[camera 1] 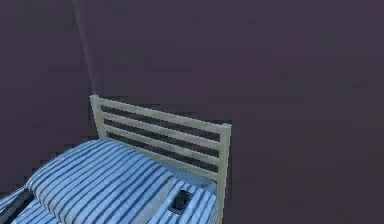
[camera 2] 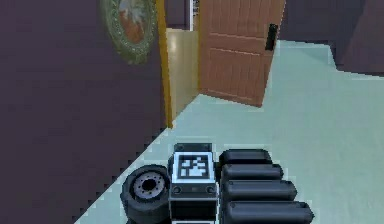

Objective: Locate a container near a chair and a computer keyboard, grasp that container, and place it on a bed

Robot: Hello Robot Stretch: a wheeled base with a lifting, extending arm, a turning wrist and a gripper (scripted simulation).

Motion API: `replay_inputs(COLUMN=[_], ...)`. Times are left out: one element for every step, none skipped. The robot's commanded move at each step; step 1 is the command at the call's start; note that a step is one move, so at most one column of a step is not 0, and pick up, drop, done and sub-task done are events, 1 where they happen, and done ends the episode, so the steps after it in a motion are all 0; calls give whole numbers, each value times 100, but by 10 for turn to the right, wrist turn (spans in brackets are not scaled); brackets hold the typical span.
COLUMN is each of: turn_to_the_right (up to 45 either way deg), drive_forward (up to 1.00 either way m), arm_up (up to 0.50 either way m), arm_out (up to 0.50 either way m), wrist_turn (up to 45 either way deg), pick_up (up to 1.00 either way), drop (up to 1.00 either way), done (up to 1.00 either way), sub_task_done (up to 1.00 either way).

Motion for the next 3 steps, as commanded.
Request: replay_inputs(turn_to_the_right=[120, 30, -450], drive_forward=[0, 0, 0], arm_up=[0, 0, 0], arm_out=[0, 0, 0], wrist_turn=[0, 0, 0], pick_up=[0, 0, 0], drop=[0, 0, 0], done=[0, 0, 0], sub_task_done=[0, 0, 0])
